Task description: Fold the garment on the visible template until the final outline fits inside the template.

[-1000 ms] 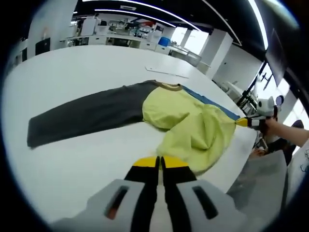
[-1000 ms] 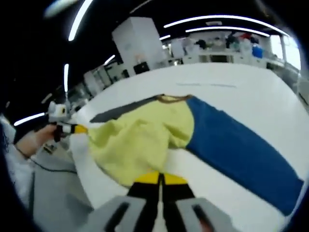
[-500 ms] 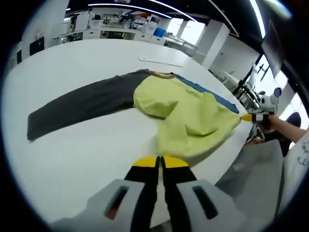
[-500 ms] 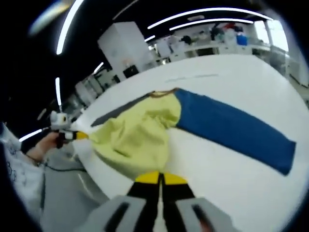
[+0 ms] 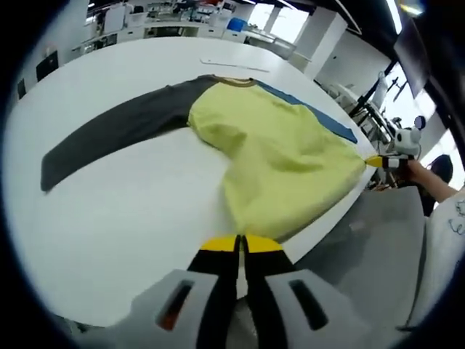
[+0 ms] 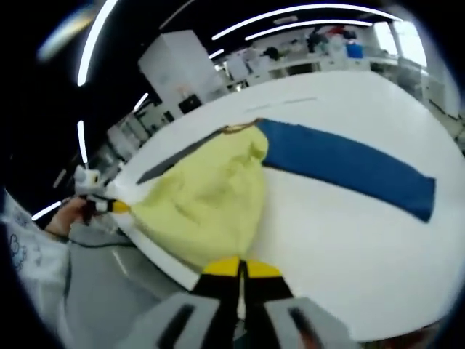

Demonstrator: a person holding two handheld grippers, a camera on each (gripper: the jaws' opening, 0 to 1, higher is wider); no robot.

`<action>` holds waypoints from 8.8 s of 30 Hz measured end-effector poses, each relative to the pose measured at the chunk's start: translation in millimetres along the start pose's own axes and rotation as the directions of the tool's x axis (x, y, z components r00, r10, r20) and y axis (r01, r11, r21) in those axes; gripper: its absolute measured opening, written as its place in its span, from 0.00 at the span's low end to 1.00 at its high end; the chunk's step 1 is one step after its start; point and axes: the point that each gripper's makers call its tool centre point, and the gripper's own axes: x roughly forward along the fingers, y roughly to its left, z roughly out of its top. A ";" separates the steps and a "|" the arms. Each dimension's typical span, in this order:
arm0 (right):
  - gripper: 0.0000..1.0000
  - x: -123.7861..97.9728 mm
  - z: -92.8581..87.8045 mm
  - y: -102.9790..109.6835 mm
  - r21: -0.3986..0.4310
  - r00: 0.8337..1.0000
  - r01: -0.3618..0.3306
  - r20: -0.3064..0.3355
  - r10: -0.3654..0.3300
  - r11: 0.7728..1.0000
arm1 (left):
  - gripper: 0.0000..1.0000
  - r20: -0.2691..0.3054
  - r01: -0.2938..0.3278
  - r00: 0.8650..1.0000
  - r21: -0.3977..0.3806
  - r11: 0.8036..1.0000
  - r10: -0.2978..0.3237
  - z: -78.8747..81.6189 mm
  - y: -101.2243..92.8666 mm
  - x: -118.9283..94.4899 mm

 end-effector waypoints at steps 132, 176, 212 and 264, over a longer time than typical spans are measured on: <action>0.20 208.4 229.7 -108.3 -0.506 0.977 0.066 -0.145 -0.160 0.860 | 0.34 0.173 -0.146 0.980 0.307 0.940 0.095 239.5 169.7 123.5; 0.00 207.6 222.6 -105.8 -0.515 0.971 0.027 -0.191 -0.146 0.857 | 0.17 0.108 -0.159 0.986 0.456 0.876 0.123 232.0 167.0 133.4; 0.00 209.7 222.5 -105.7 -0.517 0.968 0.020 -0.204 -0.146 0.856 | 0.00 -0.012 -0.060 0.998 0.361 0.931 0.069 226.5 166.4 140.1; 0.06 229.5 259.0 -122.9 -0.557 0.966 0.088 -0.155 -0.208 0.826 | 0.34 0.100 -0.140 0.989 0.335 0.932 0.113 255.3 180.0 140.6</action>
